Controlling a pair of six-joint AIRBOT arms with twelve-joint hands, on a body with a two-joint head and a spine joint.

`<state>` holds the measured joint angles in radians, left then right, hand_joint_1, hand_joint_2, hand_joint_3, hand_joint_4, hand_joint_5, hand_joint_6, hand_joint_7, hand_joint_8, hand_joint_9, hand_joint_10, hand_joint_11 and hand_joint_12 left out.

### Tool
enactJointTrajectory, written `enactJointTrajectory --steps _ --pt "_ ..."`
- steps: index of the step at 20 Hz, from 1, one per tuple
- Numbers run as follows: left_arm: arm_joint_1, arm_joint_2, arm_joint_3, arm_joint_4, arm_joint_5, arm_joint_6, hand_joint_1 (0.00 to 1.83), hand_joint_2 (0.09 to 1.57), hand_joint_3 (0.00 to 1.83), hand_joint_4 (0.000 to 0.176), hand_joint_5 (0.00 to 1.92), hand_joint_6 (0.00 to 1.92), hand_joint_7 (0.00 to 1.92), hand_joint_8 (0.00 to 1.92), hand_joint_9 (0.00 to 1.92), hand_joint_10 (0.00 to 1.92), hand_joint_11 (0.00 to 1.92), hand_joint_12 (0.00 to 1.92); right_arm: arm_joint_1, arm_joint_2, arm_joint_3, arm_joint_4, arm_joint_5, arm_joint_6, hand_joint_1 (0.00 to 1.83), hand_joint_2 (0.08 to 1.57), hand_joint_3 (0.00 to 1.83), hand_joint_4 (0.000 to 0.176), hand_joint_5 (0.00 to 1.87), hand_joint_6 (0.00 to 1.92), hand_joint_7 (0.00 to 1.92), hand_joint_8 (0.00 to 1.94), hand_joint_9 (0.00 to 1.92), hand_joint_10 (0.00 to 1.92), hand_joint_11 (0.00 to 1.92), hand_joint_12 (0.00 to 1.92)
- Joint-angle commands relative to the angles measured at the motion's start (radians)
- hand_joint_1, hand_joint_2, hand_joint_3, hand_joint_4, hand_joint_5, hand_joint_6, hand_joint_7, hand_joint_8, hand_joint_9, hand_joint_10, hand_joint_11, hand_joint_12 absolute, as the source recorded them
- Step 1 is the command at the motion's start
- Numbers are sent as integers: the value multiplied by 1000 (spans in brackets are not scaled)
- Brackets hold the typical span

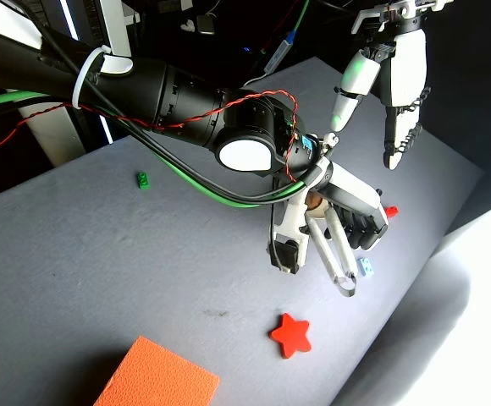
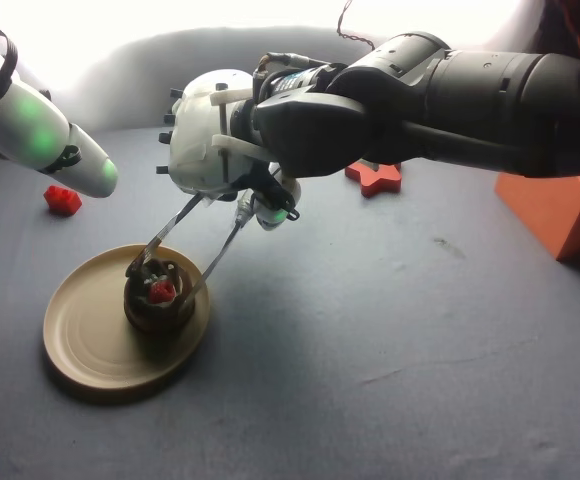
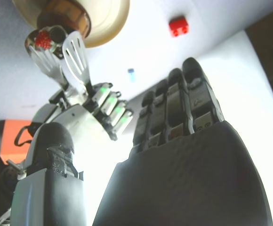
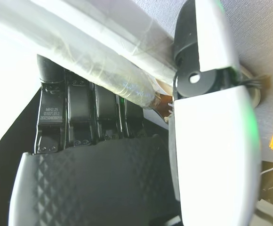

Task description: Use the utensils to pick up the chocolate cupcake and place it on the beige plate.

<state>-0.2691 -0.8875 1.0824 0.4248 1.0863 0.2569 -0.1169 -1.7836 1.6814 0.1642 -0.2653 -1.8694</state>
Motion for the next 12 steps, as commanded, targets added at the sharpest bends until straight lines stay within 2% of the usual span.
enactJointTrajectory --steps 1,3,4,7,8,9,10,11,12 --pt "-7 11 3 33 -45 -3 351 1145 0 0 27 4 51 3 61 0 0 193 12 6 -4 -3 113 3 1087 1232 0 0 744 1331 609 916 472 1220 353 1559" --pt "-7 11 3 33 -46 -3 356 1138 0 0 42 4 69 3 91 6 0 243 13 7 -4 -3 121 36 1084 1236 1 0 736 1342 602 901 473 1211 351 1555" --pt "-7 11 3 33 -46 -3 335 1144 1 0 29 1 51 2 73 3 0 191 14 6 -5 -3 119 57 1075 1251 0 0 711 1379 570 916 436 1231 310 1577" --pt "-7 11 4 33 -46 -3 361 1135 0 0 43 3 60 3 85 4 0 227 13 8 -15 -3 118 62 1079 1245 0 0 721 1364 564 951 441 1243 335 1557" --pt "-7 11 4 33 -46 -3 363 1133 0 0 43 2 60 2 82 2 0 236 13 8 -16 -3 118 71 1045 1182 0 0 556 913 557 920 439 1210 329 1528" --pt "-7 11 4 33 -46 -3 364 1135 0 0 26 2 45 1 64 2 0 194 13 8 -16 -3 118 78 1060 1151 0 0 569 705 570 876 444 1187 324 1529" --pt "-7 11 5 33 -46 -3 380 1130 0 0 31 4 42 1 60 1 0 187 11 8 -19 -3 111 88 1068 1216 3 0 707 1208 575 887 437 1210 305 1559" --pt "-7 11 5 33 -46 -3 378 1132 0 0 36 3 49 2 74 4 0 216 9 9 -23 -3 110 89 1059 1244 1 0 711 1347 568 912 432 1231 299 1577" --pt "-6 11 5 33 -46 -3 381 1132 0 0 36 2 49 2 72 2 0 224 7 10 -28 -3 110 89 1070 1252 0 0 707 1378 561 934 423 1252 289 1594"
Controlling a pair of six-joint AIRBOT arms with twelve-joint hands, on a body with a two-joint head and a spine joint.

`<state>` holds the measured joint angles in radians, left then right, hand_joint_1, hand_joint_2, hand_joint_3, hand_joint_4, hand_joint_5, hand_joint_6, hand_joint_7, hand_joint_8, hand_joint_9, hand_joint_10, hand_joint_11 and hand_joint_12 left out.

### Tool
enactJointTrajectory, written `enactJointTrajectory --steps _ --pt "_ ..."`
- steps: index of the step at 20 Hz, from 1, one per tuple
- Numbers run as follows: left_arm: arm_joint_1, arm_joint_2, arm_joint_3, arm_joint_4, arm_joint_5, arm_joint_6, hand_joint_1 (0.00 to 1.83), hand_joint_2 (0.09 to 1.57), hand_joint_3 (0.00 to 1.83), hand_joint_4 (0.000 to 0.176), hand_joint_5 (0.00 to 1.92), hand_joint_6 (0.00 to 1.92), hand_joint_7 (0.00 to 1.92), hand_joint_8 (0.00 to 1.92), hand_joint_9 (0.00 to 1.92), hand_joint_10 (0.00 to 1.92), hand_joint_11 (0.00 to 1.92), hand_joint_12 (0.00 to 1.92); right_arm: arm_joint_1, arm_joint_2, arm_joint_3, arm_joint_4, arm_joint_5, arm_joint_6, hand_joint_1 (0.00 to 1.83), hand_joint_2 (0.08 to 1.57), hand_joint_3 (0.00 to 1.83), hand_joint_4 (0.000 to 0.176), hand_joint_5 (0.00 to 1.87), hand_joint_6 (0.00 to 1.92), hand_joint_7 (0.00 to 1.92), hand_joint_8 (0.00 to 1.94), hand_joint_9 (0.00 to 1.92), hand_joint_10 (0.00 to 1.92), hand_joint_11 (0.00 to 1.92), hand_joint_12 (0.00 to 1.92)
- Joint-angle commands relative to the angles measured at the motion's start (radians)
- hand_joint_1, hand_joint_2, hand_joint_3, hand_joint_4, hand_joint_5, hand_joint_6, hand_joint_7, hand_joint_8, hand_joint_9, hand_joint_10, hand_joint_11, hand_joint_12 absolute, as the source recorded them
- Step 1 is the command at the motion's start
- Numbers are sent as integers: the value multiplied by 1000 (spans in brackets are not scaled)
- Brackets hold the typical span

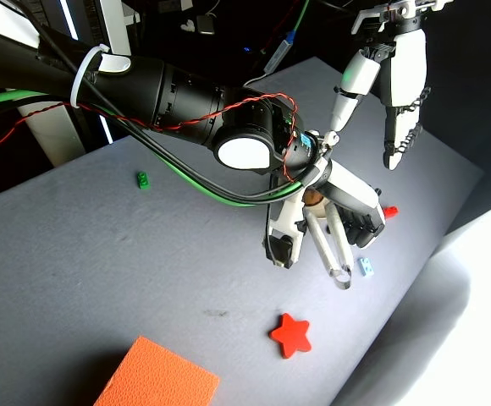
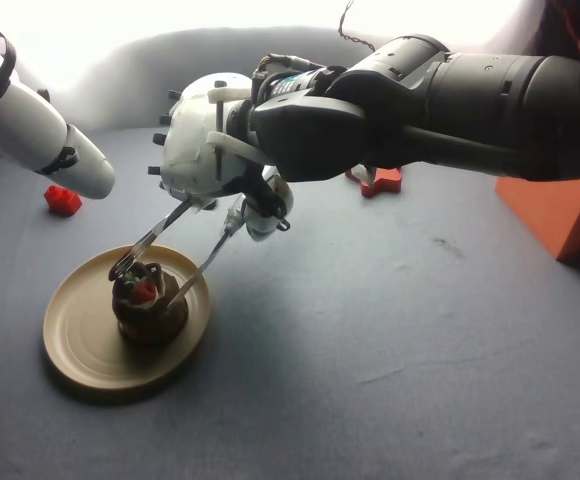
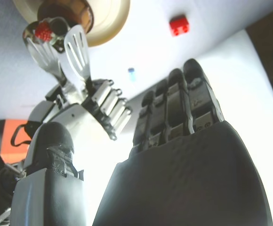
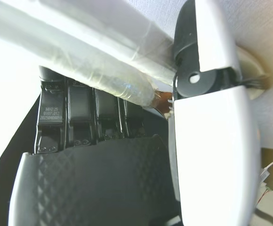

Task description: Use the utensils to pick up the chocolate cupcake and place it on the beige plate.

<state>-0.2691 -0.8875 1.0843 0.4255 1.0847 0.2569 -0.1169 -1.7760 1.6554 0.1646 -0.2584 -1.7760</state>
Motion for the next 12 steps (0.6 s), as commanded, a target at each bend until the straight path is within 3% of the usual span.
enactJointTrajectory --steps 1,2,3,4,5,6,7,8,9,12 --pt "-6 11 3 32 -45 -3 377 1132 0 0 41 2 63 3 96 6 0 279 6 4 -5 -3 104 -5 1036 1182 0 0 542 944 553 939 422 1237 304 1570" --pt "-6 11 4 32 -45 -3 370 1134 0 0 43 1 66 2 101 5 0 264 5 4 -5 -3 105 -4 1037 1159 0 0 551 746 558 921 431 1213 310 1556" --pt "-6 11 4 32 -46 -3 362 1139 2 0 41 0 63 0 95 1 0 232 5 5 -5 -3 106 -4 1067 1214 5 0 709 1209 577 930 454 1228 337 1570" --pt "-7 11 4 32 -46 -3 359 1140 1 0 37 1 60 0 93 0 0 241 5 6 -5 -3 106 -4 1038 1165 0 0 557 910 562 927 442 1226 334 1561" --pt "-7 11 4 32 -46 -3 356 1141 1 0 35 0 55 1 87 1 0 228 5 8 -5 -3 106 -4 1044 1151 0 0 567 744 561 917 439 1217 324 1555" --pt "-7 11 4 32 -46 -3 351 1140 0 0 37 1 53 0 91 3 0 225 7 10 -5 -3 105 -4 1077 1208 16 0 709 1210 577 921 449 1223 333 1565" --pt "-7 11 4 32 -46 -3 344 1145 2 0 34 0 48 0 90 2 0 238 9 14 -5 -3 105 -4 1077 1234 11 0 718 1335 579 921 452 1220 334 1557" --pt "-7 11 4 32 -46 -3 331 1146 2 0 21 0 41 0 84 0 0 242 12 20 -6 -3 105 -4 1059 1172 0 0 549 918 557 910 437 1214 320 1541" --pt "-7 11 3 32 -46 -3 362 1140 0 0 34 6 50 3 87 1 0 242 14 29 -10 -3 105 -4 1046 1156 0 0 549 738 561 896 451 1192 334 1525" --pt "-7 11 3 32 -46 -3 376 1128 0 0 51 5 65 4 100 4 0 276 17 75 -44 -3 109 -21 1033 1147 2 0 589 629 577 874 454 1178 320 1533"
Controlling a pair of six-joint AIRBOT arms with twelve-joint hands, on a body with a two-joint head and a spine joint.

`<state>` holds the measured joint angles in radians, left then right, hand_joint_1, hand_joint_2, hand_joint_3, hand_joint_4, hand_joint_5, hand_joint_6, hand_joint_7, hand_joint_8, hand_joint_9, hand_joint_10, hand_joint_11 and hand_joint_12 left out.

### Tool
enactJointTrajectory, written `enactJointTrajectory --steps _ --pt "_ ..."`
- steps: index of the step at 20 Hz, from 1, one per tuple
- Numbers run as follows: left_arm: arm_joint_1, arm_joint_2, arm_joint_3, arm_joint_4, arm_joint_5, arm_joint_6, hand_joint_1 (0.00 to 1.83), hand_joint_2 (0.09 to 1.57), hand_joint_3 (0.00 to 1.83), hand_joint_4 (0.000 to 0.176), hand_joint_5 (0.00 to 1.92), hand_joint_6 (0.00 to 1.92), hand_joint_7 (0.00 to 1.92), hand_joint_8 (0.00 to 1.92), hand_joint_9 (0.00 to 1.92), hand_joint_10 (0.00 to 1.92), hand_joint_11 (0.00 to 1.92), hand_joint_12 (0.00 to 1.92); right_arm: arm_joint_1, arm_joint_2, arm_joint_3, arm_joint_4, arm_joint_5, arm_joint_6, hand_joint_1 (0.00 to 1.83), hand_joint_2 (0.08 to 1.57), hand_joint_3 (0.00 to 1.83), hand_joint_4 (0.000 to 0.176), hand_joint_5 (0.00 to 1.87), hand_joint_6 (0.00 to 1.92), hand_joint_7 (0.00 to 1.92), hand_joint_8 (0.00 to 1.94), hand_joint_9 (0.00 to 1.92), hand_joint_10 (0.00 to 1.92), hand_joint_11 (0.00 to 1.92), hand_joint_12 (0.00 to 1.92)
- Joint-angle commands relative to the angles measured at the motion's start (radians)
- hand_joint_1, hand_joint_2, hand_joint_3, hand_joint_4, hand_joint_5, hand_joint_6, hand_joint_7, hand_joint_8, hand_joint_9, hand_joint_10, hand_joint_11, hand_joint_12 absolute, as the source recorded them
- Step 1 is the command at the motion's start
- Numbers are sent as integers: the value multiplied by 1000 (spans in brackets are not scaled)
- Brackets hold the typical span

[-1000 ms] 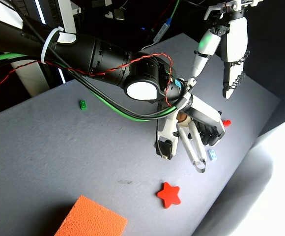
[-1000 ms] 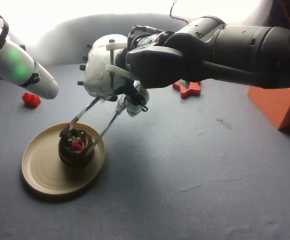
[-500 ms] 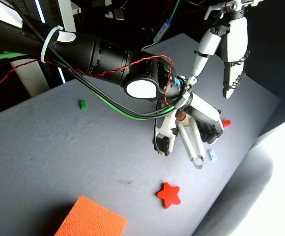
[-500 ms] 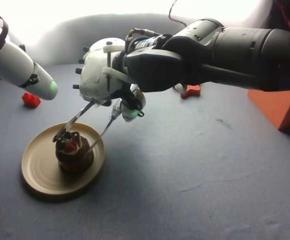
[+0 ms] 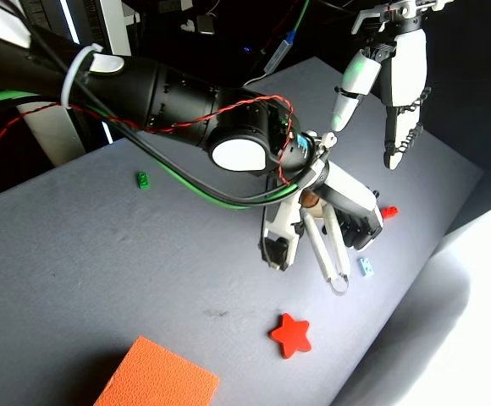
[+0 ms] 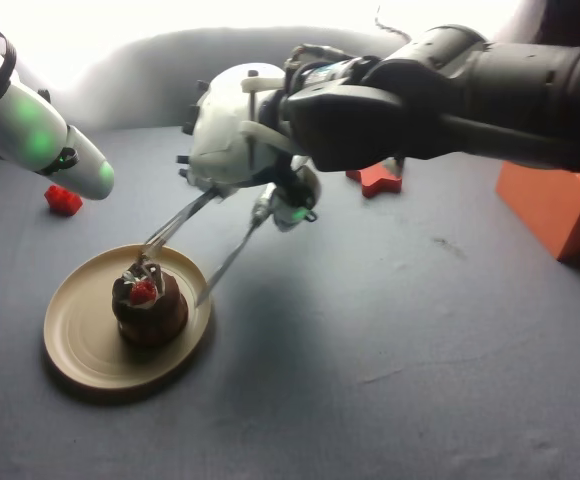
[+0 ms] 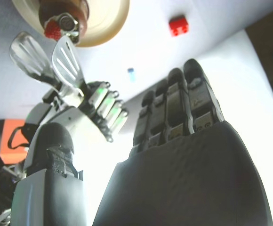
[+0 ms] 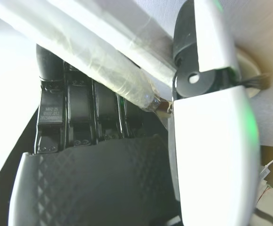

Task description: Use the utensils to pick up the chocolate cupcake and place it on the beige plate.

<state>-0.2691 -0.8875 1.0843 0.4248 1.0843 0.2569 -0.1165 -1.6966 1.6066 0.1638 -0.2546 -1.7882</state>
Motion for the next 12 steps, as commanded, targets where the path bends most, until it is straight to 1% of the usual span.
enactJointTrajectory --steps 1,4,5,6,7,8,10,12 --pt "-7 11 3 33 -45 -3 368 1130 0 0 40 1 62 2 91 0 0 270 16 15 -12 -3 111 -16 1033 1147 1 0 583 620 566 893 451 1200 327 1539" --pt "-7 11 3 33 -45 -3 359 1134 1 0 48 2 60 0 84 1 0 231 20 68 -62 -2 113 -14 1066 1137 0 0 606 596 569 898 441 1204 317 1545" --pt "-7 11 3 33 -45 -3 366 1133 0 0 38 0 53 0 79 0 0 227 23 88 -82 -2 113 -13 1091 1194 15 0 736 1150 584 920 455 1223 349 1536" --pt "-7 11 3 33 -45 -3 375 1135 0 0 36 0 51 0 77 0 0 216 26 106 -101 -2 112 -12 1079 1238 4 0 717 1330 570 965 435 1258 325 1553" --pt "-7 11 3 33 -45 -3 353 1141 3 0 33 0 55 2 83 2 0 212 32 149 -146 -2 113 0 1077 1247 1 0 715 1365 556 1022 430 1303 331 1579" --pt "-7 11 3 33 -45 -3 351 1142 2 0 34 0 60 2 88 3 0 229 33 166 -166 -2 113 1 1080 1244 0 0 723 1359 562 1041 435 1313 343 1584" --pt "-7 11 3 33 -45 -3 359 1146 1 0 32 0 56 0 97 4 0 268 32 231 -244 -1 117 1 1081 1240 0 0 729 1353 585 1036 460 1309 380 1576" --pt "-7 11 1 33 -45 -3 330 1150 2 0 25 1 52 0 99 2 0 248 20 283 -310 -1 123 -1 1071 1248 1 0 717 1370 579 1028 453 1313 364 1587"
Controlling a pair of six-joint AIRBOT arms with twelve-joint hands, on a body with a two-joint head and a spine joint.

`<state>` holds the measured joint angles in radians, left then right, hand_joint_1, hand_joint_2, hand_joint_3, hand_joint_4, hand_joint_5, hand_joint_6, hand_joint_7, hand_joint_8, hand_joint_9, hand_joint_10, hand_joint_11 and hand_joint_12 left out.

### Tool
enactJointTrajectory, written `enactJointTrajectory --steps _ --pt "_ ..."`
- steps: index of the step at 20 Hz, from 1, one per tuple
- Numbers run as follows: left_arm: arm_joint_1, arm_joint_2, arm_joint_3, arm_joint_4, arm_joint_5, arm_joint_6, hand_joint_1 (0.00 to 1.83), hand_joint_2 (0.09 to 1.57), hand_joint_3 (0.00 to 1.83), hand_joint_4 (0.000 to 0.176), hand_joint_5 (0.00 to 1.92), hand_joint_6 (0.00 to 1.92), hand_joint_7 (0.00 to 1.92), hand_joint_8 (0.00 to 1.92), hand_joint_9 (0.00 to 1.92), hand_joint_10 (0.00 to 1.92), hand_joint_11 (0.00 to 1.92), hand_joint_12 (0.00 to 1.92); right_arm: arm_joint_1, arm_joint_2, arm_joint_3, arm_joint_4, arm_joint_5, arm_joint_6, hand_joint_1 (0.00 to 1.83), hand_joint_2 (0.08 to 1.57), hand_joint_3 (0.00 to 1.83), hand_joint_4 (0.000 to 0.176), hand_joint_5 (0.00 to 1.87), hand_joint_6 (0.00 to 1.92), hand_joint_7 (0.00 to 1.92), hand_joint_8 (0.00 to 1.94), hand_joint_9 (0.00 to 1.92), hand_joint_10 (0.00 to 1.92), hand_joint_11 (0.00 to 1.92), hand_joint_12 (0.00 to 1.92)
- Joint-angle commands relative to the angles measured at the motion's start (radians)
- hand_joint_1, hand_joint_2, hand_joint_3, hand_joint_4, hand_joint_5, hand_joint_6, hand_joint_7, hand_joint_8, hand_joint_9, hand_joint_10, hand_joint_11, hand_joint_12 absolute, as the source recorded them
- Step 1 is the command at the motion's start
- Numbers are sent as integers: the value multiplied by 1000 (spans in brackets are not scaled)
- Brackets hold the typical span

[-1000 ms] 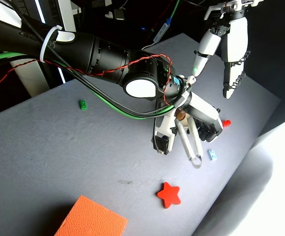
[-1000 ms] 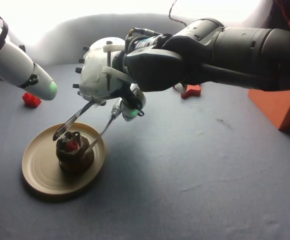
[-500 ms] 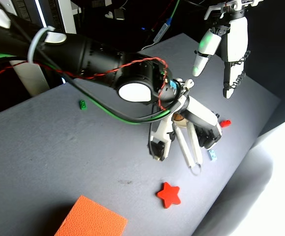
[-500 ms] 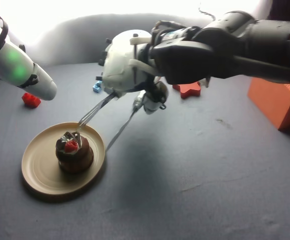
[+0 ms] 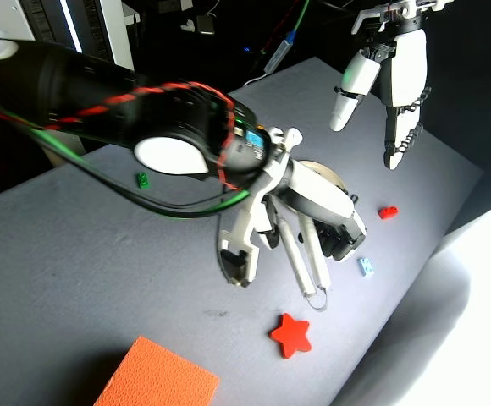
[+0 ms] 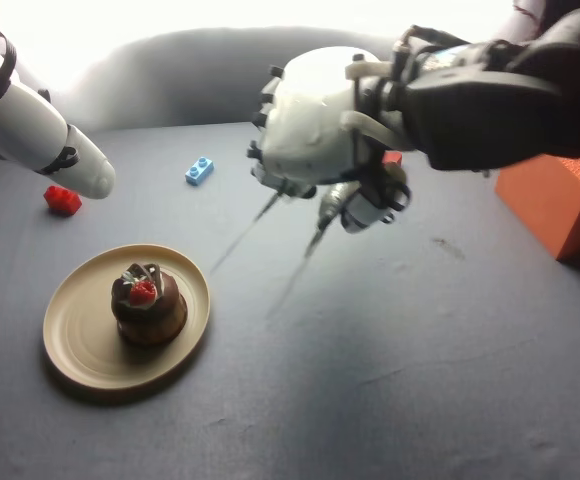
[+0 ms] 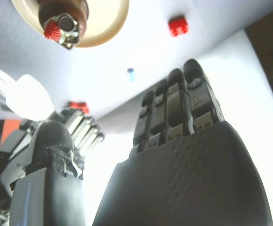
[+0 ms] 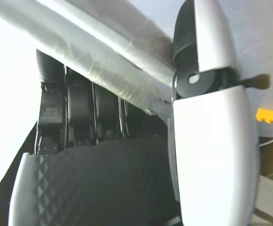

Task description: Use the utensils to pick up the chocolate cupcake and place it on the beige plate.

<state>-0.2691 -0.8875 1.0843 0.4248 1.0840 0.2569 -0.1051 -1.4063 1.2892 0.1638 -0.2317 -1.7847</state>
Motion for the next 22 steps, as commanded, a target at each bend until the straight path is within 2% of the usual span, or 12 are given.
enactJointTrajectory --steps 1,4,6,8,10,12,22 --pt "-7 11 1 33 -45 -3 339 1148 0 0 34 3 63 3 113 5 0 285 -1 12 -19 -1 109 -12 1072 1247 1 0 719 1368 561 1057 429 1352 359 1617" --pt "-7 11 0 33 -45 -3 345 1144 0 0 33 3 75 3 125 4 0 291 -59 76 -106 -2 151 -39 1089 1229 0 0 752 1319 589 1041 448 1331 368 1600" --pt "-7 11 -1 33 -45 -3 392 1137 0 0 59 6 88 4 141 6 0 342 -97 94 -136 -2 179 -53 1086 1233 0 0 743 1332 579 1045 444 1358 357 1635" --pt "-7 14 -1 33 -45 -3 357 1145 1 0 37 0 74 0 125 0 0 284 -147 105 -158 -2 227 -74 1090 1226 0 0 754 1316 581 1054 455 1351 376 1613" --pt "-7 15 -2 33 -45 -3 362 1139 0 0 50 3 88 3 137 3 0 337 -175 107 -164 -2 246 -73 1057 1244 1 0 726 1361 558 1077 427 1364 323 1658" --pt "-7 16 -2 33 -45 -3 360 1140 0 0 75 6 123 8 169 9 0 406 -196 118 -180 -3 268 -81 1065 1242 0 0 731 1353 553 1091 433 1362 351 1627" --pt "-7 16 -3 33 -45 -3 358 1141 0 0 53 1 85 1 126 2 0 308 -252 142 -191 -3 275 -82 1074 1235 0 0 736 1345 497 983 421 1307 369 1662"
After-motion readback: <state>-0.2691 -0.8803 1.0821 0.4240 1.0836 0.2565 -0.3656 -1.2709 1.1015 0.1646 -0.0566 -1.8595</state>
